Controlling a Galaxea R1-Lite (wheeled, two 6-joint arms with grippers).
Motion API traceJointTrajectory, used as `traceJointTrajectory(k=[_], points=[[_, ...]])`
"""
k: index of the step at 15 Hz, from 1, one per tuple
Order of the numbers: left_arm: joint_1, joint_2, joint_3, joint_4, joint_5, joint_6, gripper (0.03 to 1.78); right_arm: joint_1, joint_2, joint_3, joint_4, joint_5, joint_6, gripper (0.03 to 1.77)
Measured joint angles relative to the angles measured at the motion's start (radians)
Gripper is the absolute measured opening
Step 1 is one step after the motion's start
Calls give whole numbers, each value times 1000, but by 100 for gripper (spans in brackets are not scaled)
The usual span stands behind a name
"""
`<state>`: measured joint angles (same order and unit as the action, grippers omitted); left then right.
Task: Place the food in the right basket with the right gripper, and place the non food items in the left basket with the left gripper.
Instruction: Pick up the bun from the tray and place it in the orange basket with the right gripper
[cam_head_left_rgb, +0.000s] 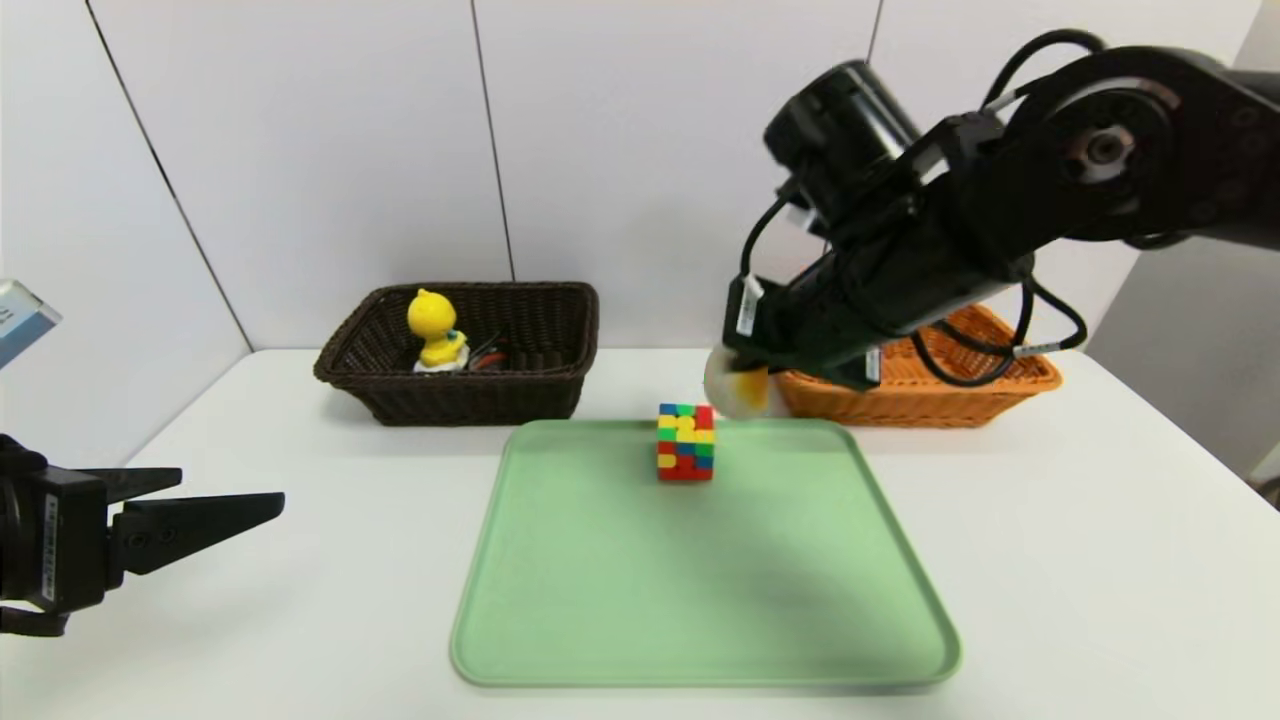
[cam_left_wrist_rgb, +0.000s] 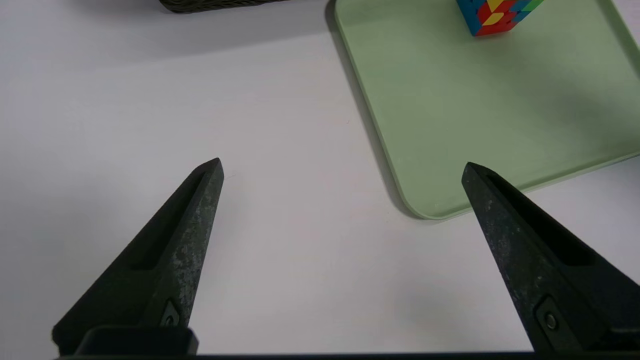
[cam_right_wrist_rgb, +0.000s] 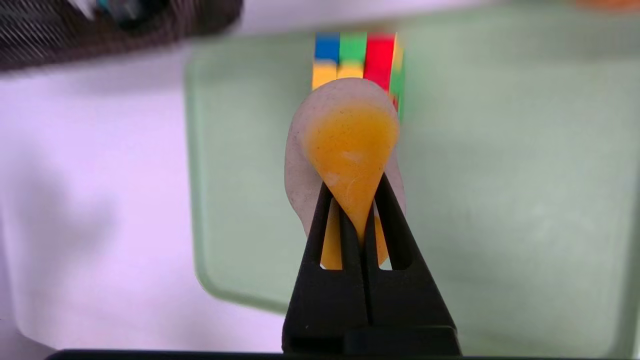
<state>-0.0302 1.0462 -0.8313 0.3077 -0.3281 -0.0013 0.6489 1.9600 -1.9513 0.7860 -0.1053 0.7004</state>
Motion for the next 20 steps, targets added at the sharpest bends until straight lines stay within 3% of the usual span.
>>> traceJointTrajectory(k=[4,9,16,20], points=[[-1,-1,6,-1,0,-1,169,-177,-24,1,-167,-11,-52,6],[-1,2,6,-4,0,0,169,-359,29,1,-214,-30,-60,6],[-5,23,-6,-12,0,0,169,-490,139,5,-219,-42,-64,6],[-3,24,-11,-12,0,0,169,-529,189,3,-222,-78,-69,6]])
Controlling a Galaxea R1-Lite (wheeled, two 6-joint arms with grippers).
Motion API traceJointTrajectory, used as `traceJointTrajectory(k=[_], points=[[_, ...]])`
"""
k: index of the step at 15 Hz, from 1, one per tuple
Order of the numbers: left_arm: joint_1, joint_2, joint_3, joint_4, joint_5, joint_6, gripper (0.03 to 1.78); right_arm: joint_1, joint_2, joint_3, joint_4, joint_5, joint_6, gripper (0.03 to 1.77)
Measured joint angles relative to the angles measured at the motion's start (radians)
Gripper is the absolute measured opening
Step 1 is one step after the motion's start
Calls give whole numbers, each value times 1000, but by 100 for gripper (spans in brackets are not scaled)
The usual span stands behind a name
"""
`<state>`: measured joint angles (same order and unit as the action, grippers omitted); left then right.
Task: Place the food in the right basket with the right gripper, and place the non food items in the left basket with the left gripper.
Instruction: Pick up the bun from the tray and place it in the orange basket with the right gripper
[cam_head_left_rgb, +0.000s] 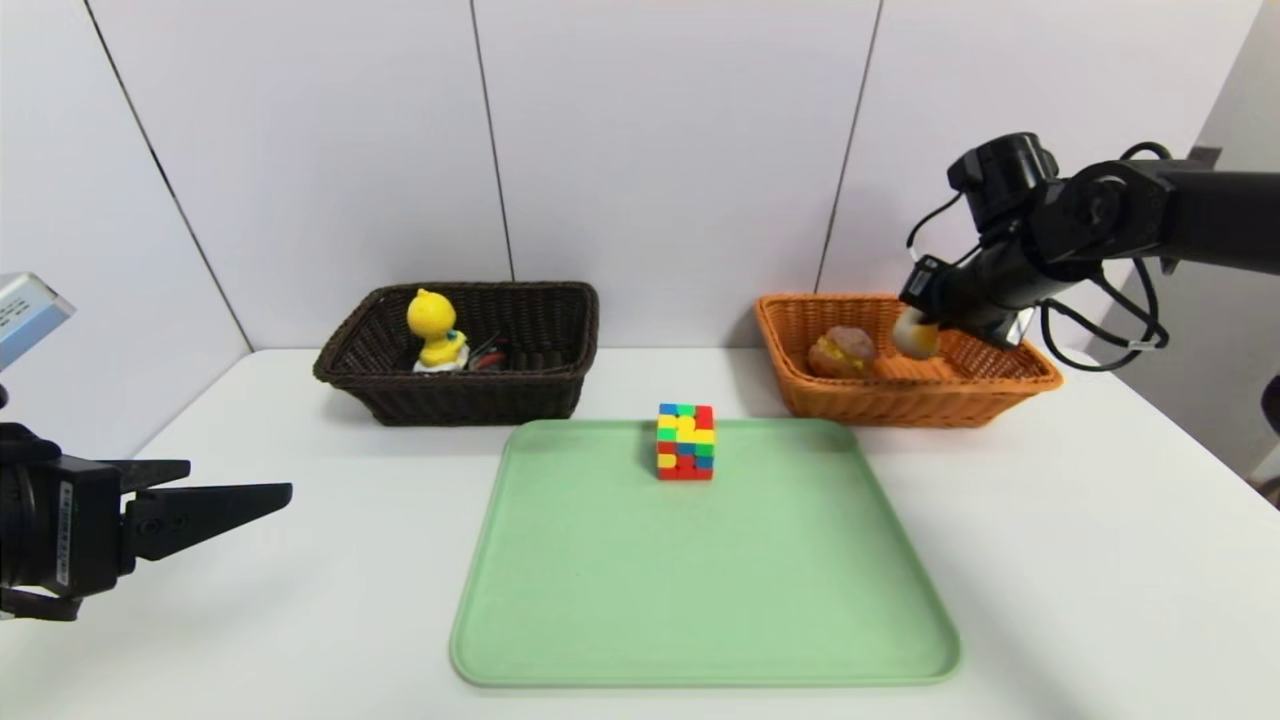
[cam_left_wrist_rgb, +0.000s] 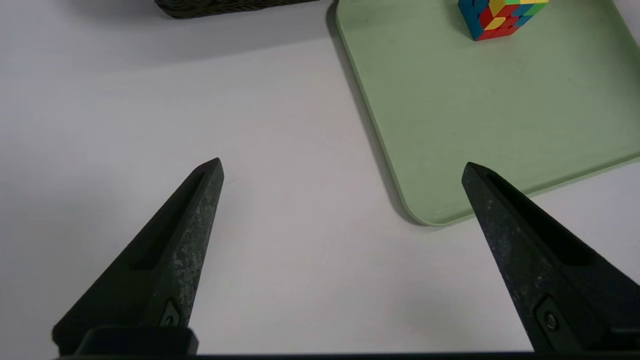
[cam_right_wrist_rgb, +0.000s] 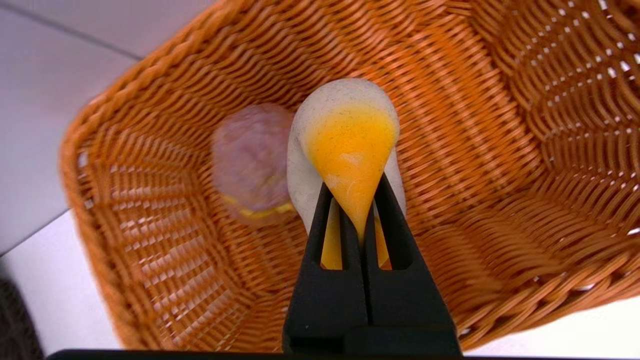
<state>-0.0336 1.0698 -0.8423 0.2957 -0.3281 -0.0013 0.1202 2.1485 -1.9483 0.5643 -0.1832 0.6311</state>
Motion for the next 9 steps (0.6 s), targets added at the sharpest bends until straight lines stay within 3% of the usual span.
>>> traceJointTrajectory(k=[3,7,9], points=[[0,0,-5,1,0,3,169,-3,23,-1,5,-8,0,6],[0,1,-16,6,0,9,169,-4,33,1,4,-26,0,68],[0,0,-19,6,1,9,169,-4,32,1,6,-28,1,91]])
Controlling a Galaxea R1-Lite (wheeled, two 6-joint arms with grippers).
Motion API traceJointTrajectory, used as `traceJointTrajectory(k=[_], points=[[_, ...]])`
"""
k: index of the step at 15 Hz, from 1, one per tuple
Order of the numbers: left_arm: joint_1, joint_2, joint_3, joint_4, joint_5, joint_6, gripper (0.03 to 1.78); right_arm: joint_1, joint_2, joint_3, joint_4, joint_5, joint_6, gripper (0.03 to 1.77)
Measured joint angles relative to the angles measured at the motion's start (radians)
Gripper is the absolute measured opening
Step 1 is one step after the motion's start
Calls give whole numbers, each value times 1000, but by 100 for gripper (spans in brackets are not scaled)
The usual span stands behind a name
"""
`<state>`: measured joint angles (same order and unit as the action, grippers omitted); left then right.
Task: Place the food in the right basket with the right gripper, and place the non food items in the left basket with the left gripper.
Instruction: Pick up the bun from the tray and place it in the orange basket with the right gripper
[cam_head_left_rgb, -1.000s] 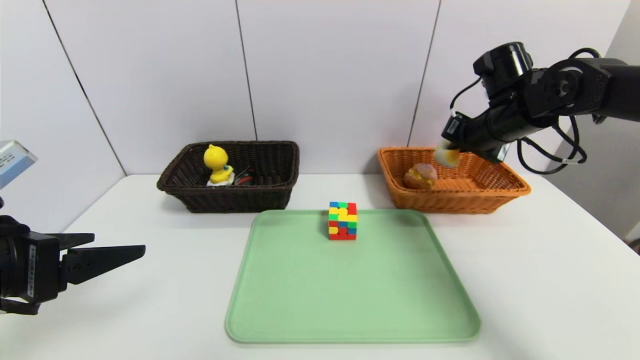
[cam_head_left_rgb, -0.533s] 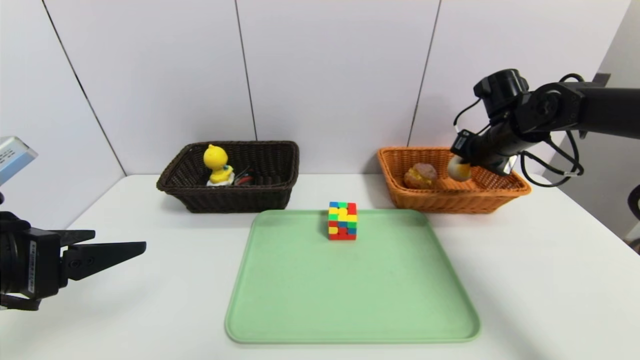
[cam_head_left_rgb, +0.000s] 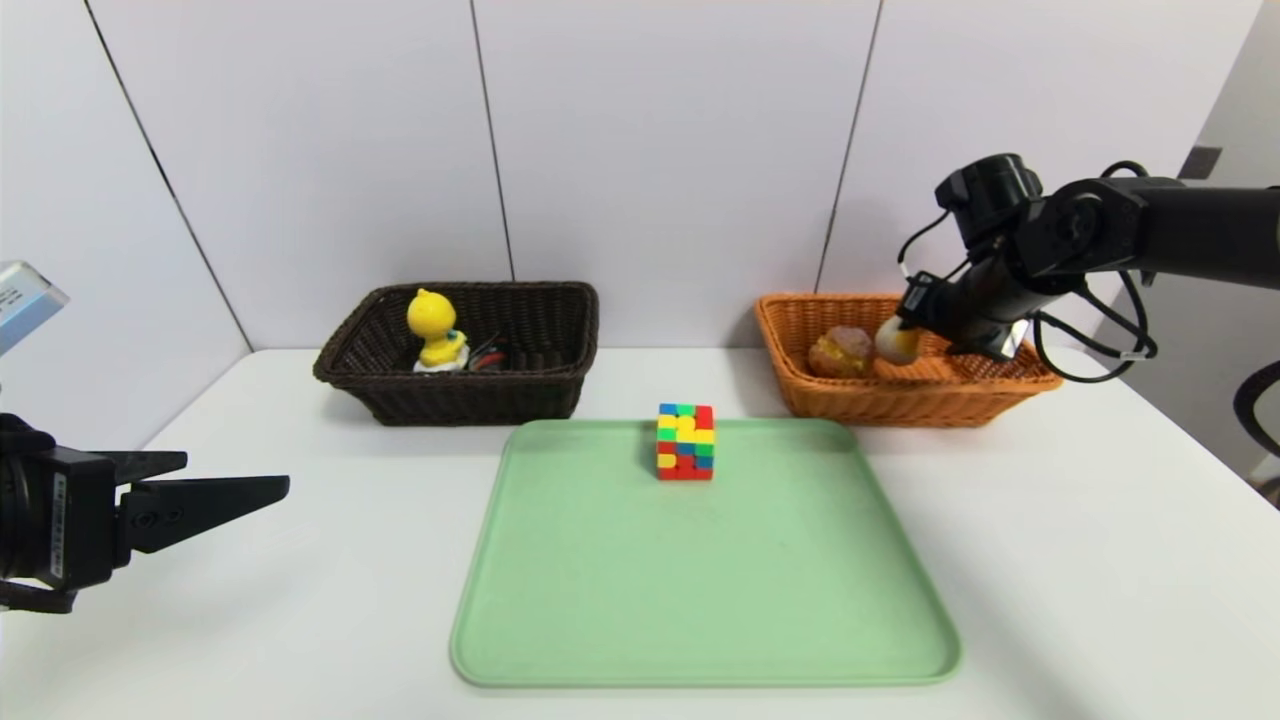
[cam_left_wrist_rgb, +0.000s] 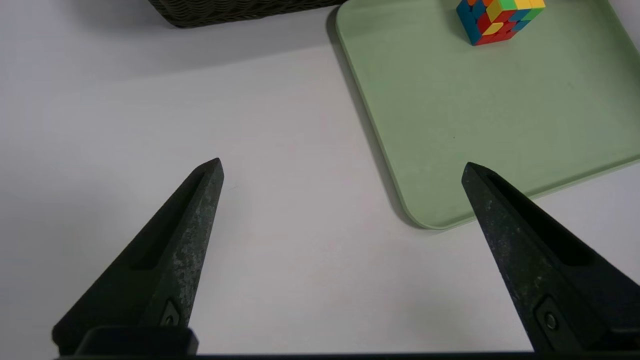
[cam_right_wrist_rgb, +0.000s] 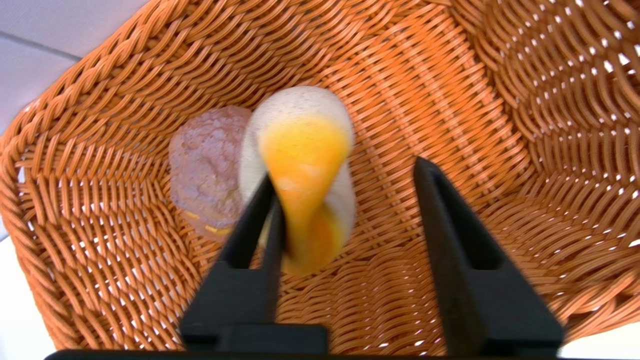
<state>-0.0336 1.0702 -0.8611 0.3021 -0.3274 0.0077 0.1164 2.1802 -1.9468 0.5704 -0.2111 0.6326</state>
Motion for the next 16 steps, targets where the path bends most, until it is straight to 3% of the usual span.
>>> traceJointTrajectory(k=[6,16], points=[[0,-5,-8,5,1,0,169,-3,-32,0,4,-16,-15,134],[0,-11,0,5,-1,0,169,-4,-34,0,4,-19,-16,161]])
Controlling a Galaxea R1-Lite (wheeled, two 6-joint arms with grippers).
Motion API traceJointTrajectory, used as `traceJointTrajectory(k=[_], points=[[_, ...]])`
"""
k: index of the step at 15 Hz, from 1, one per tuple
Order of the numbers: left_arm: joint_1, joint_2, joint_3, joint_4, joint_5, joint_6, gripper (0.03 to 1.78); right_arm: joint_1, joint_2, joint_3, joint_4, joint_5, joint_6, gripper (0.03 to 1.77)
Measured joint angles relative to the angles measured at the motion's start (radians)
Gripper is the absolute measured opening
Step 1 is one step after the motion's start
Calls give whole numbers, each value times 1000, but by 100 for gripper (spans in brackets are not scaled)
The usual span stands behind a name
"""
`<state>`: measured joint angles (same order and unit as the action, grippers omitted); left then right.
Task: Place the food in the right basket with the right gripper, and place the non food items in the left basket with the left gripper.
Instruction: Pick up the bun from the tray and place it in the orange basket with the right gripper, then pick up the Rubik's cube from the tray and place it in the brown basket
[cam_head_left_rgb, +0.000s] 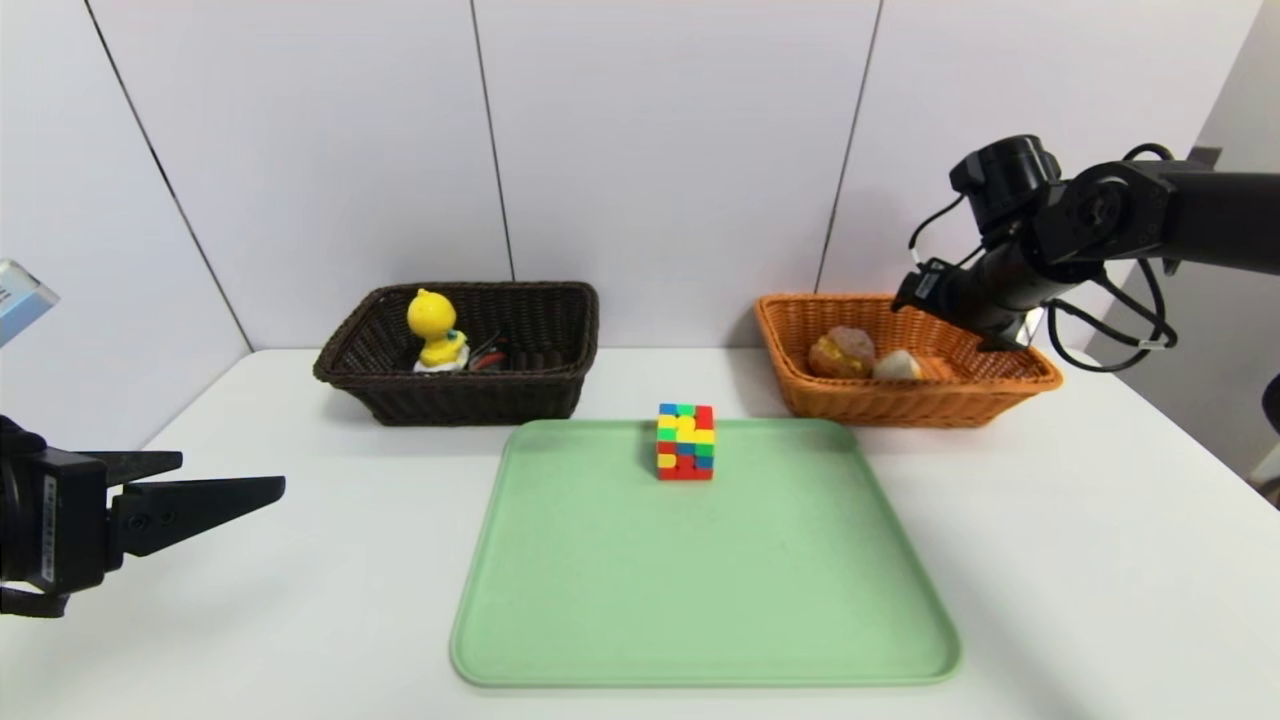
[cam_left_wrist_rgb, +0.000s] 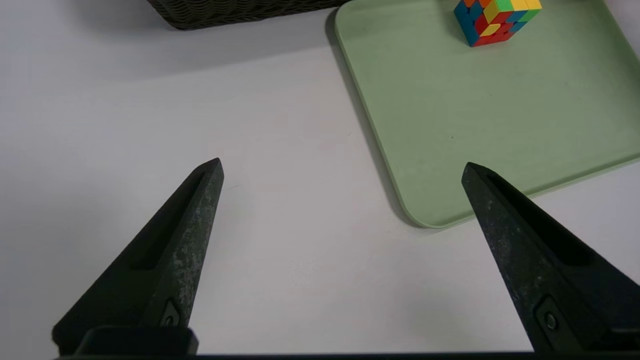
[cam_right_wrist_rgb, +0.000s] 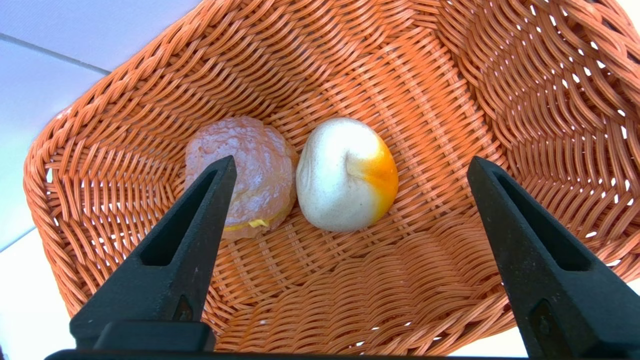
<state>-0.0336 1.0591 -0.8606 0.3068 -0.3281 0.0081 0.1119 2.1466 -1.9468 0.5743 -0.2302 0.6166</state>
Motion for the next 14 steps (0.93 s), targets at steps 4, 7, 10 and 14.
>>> traceJointTrajectory(k=[4,7,10,14], points=[[-17,0,-17,0,-29,-15,169,6,-14,0,1,-19,1,165],[-114,16,-20,-9,-18,-46,169,64,-70,9,25,-60,0,167],[-210,80,-55,-26,70,-106,169,188,-154,16,112,-119,-29,168],[-347,204,-94,-111,235,-173,169,266,-275,81,177,-168,-92,169]])
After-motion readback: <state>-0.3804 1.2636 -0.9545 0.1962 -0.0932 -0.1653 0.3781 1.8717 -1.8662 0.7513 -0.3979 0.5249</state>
